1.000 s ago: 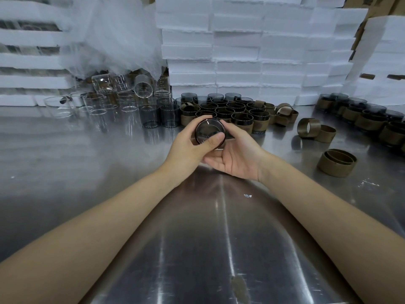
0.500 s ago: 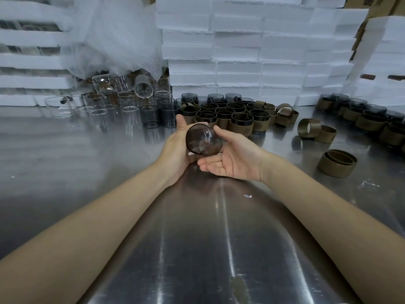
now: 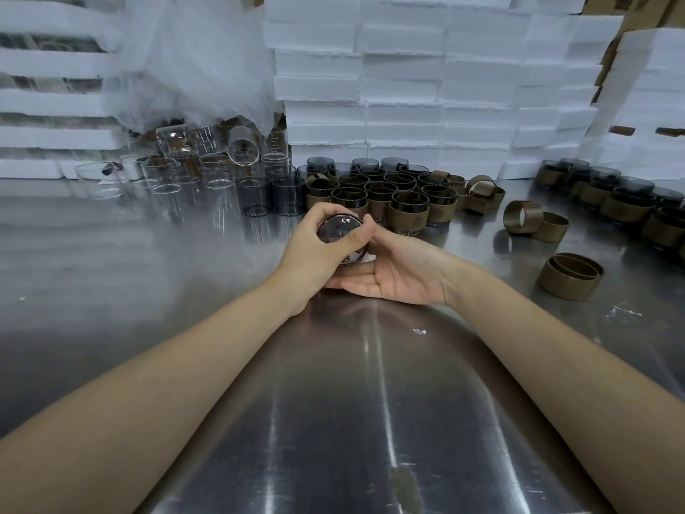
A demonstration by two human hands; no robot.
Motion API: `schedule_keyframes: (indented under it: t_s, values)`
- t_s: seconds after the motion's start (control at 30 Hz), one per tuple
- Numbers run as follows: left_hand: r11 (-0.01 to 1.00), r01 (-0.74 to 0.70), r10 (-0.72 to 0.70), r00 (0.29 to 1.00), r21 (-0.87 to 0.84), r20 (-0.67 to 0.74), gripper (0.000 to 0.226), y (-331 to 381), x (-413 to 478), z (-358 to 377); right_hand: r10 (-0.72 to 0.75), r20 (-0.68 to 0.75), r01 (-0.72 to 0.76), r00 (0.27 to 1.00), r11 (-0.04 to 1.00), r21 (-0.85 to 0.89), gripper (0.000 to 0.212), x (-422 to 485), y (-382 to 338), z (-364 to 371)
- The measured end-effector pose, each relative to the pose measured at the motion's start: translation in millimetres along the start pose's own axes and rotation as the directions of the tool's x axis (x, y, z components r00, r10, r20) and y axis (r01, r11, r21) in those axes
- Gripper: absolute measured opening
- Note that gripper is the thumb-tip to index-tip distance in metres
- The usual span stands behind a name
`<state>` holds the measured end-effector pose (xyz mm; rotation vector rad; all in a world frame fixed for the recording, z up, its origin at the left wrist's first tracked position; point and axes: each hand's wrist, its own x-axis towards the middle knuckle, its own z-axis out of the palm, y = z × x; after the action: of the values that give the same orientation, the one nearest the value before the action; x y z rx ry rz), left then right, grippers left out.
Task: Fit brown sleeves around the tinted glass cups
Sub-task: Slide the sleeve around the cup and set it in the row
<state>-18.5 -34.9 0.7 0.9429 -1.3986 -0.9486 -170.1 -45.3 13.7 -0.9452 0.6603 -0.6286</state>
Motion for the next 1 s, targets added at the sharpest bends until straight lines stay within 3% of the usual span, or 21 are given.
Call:
schedule_keyframes:
  t_s: [0.17, 0.27, 0.37, 0.47, 0.6, 0.67, 0.77, 0.83, 0.87, 0.93, 1.0]
  values:
    - [0.991, -0.059, 0.064, 0.997, 0.12, -0.042, 0.024, 4, -1, 1, -0.034, 0.003, 0.034, 0.999, 0.999, 0.025, 0.046, 2, 1, -2]
    - [0.987, -0.094, 0.104, 0.992, 0.133, -0.071, 0.033, 6, -3, 2, -0.136, -0.061, 0.138, 0.989, 0.99, 0.037, 0.035, 3, 1, -4]
    - [0.96, -0.144, 0.169, 0.982, 0.24, -0.086, 0.037, 7, -6, 4, -0.134, -0.046, 0.136, 0.99, 0.99, 0.028, 0.025, 3, 2, -3]
    - [0.963, -0.145, 0.171, 0.98, 0.226, -0.098, 0.041, 7, -6, 4, -0.133, -0.05, 0.134, 0.99, 0.991, 0.017, 0.032, 3, 3, -2]
    - [0.98, -0.195, 0.197, 0.973, 0.03, -0.117, 0.033, 10, -5, 1, -0.165, -0.114, 0.182, 0.98, 0.971, 0.158, 0.047, 1, 1, -2]
    - [0.94, -0.309, 0.32, 0.945, 0.143, -0.062, 0.052, 11, -5, -2, -0.21, -0.179, 0.247, 0.961, 0.944, 0.219, 0.05, -2, -2, -5]
    - [0.654, -0.611, 0.544, 0.79, 0.447, 0.284, 0.059, 10, -6, -4, -0.264, -0.226, 0.317, 0.938, 0.917, 0.244, 0.038, -4, -5, -8]
    - [0.377, -0.744, 0.506, 0.665, 0.552, 0.55, 0.051, 7, -9, 1, -0.272, -0.236, 0.323, 0.933, 0.923, 0.209, 0.034, -3, -3, -8]
    - [0.24, -0.759, 0.456, 0.638, 0.605, 0.621, 0.052, 5, -11, 6, -0.269, -0.237, 0.315, 0.934, 0.932, 0.181, 0.035, -3, -2, -7]
    - [0.066, -0.699, 0.377, 0.678, 0.712, 0.631, 0.06, 4, -13, 13, -0.262, -0.225, 0.298, 0.938, 0.944, 0.14, 0.04, -2, -1, -5]
    - [0.059, -0.614, 0.345, 0.752, 0.787, 0.561, 0.066, 5, -13, 14, -0.27, -0.202, 0.298, 0.941, 0.947, 0.123, 0.043, -1, -1, -1]
